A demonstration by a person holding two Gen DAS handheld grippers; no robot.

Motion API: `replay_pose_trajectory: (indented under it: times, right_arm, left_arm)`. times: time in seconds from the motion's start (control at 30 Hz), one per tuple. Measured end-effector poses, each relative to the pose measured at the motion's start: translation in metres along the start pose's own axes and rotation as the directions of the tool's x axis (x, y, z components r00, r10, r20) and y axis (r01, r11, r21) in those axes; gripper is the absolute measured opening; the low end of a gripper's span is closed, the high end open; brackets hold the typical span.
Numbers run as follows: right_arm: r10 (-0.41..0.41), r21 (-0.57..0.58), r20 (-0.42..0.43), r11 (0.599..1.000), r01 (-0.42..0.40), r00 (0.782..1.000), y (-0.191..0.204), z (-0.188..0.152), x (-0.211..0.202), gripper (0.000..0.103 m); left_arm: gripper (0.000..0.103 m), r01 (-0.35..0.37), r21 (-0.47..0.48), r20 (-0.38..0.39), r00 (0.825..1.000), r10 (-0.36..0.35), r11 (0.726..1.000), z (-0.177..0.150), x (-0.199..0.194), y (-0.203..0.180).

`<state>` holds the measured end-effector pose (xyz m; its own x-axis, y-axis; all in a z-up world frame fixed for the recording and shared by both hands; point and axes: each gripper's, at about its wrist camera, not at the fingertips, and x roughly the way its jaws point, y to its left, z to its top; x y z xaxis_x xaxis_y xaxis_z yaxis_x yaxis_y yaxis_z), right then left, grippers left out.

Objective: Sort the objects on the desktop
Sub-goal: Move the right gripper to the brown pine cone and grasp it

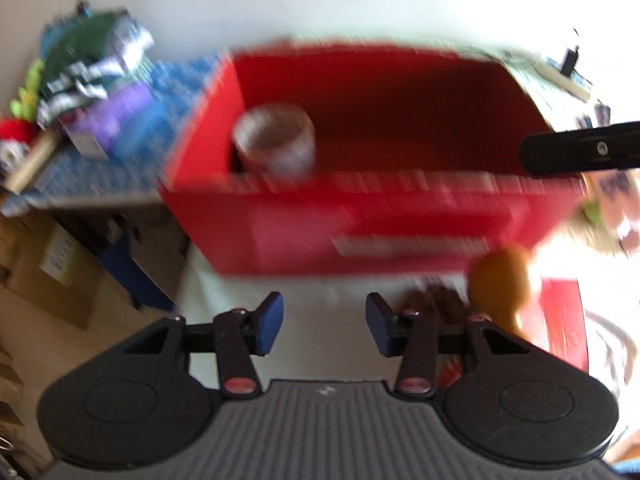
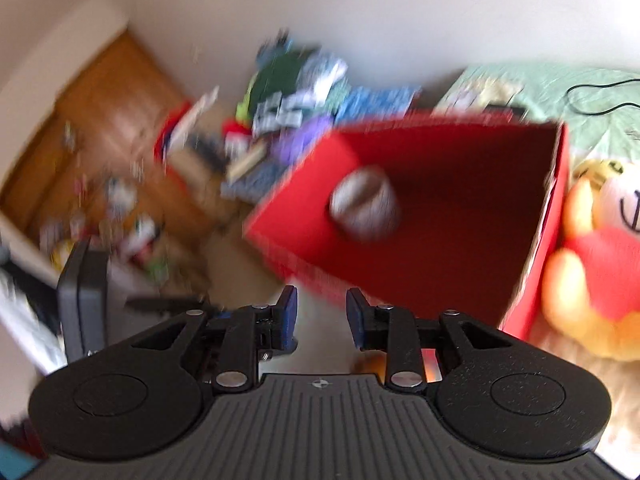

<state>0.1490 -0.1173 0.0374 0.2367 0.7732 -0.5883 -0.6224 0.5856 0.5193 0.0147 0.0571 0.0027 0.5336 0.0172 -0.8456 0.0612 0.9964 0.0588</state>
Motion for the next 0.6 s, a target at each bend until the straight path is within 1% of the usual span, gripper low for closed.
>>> replay_pose_trajectory:
  times: [0.1,0.2,0.23,0.33,0.47,0.53,0.6]
  right_arm:
    - [-0.081,-0.131,-0.099,0.989,0.068,0.992,0.014,-0.010,0.017,0.030]
    - [-0.139,-0.231,-0.168,0.968,0.098,0.976,0.031,-0.013,0.038,0.030]
    - [-0.159,-0.263,-0.184,0.959,0.107,0.970,0.035,-0.012,0.046,0.030]
    - [-0.244,-0.373,-0.235,0.917,0.145,0.941,0.053,-0.009,0.075,0.030]
    - [-0.330,-0.482,-0.315,0.863,0.150,0.890,0.068,-0.002,0.114,0.031]
    - [-0.378,-0.523,-0.358,0.839,0.152,0.854,0.072,0.000,0.131,0.034]
    - [-0.422,-0.555,-0.405,0.819,0.149,0.811,0.075,-0.001,0.146,0.035]
  left_arm:
    - [0.046,0.045,-0.001,-0.037,0.998,-0.045,0.999,-0.019,0.017,-0.010]
    - [0.046,0.111,-0.003,-0.052,0.992,-0.111,0.994,-0.028,0.031,-0.015]
    - [0.046,0.131,-0.006,-0.050,0.990,-0.131,0.991,-0.030,0.033,-0.016]
    - [0.046,0.177,-0.027,-0.044,0.983,-0.178,0.984,-0.032,0.042,-0.013]
    - [0.045,0.224,-0.027,-0.051,0.973,-0.226,0.974,-0.035,0.053,-0.011]
    - [0.044,0.257,-0.023,-0.050,0.965,-0.258,0.966,-0.037,0.055,-0.009]
    - [0.046,0.296,-0.015,-0.046,0.954,-0.296,0.955,-0.040,0.057,-0.008]
